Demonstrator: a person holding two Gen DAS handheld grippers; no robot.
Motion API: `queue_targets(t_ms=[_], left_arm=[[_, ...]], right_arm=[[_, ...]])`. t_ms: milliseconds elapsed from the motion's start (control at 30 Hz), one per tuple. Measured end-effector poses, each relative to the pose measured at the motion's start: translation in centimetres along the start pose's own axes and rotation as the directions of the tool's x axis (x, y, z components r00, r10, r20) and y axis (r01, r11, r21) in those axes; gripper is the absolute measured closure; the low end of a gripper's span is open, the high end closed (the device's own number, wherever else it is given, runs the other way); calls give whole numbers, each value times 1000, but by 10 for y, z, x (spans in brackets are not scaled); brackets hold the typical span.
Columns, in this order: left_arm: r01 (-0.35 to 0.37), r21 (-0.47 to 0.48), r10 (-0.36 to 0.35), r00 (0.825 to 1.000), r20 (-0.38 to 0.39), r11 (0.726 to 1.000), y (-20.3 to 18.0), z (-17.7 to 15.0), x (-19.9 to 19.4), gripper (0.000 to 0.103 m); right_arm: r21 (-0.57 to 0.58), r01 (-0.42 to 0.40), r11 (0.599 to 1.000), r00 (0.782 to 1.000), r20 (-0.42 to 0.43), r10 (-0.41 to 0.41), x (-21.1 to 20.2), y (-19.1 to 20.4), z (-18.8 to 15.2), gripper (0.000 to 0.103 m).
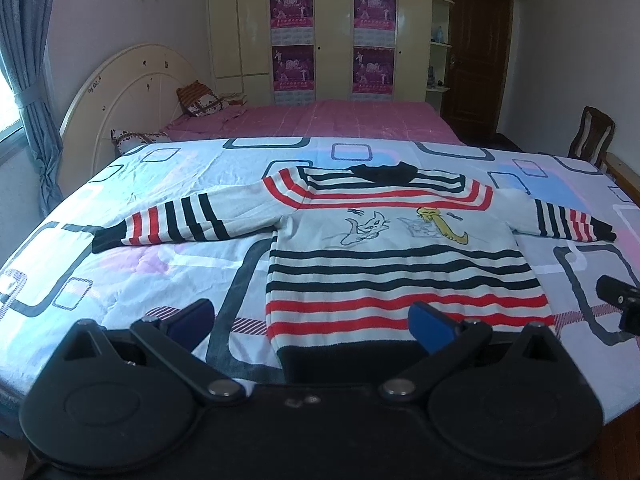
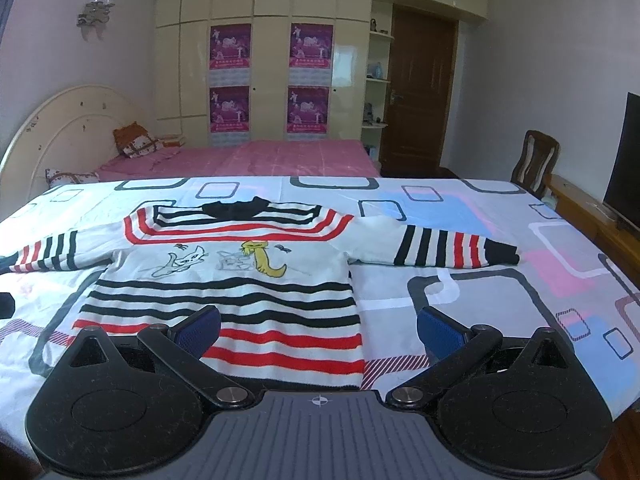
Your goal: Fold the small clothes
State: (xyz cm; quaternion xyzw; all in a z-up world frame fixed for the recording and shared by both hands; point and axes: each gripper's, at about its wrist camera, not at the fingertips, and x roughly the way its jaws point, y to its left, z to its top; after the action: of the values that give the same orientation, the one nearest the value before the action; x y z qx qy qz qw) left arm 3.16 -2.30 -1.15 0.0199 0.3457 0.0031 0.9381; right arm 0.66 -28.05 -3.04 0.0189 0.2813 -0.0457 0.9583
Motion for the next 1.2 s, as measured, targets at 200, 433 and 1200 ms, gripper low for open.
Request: queue_targets(t_ms=[200, 433, 1200], left_arm=[[-14, -5, 14, 1000, -3, 1000, -3, 4, 24, 0], [-15, -10, 15, 1000, 0, 1000, -12, 15, 56, 0], [8, -27, -9, 999, -48, 1000, -58, 66, 202, 0]], right_arm=[[12, 7, 1000, 1000, -1, -7, 23, -10, 9, 0], [30, 5, 1000, 1000, -4, -5, 59, -31, 21, 0], [112, 82, 990, 993, -96, -72, 219, -134, 47, 0]])
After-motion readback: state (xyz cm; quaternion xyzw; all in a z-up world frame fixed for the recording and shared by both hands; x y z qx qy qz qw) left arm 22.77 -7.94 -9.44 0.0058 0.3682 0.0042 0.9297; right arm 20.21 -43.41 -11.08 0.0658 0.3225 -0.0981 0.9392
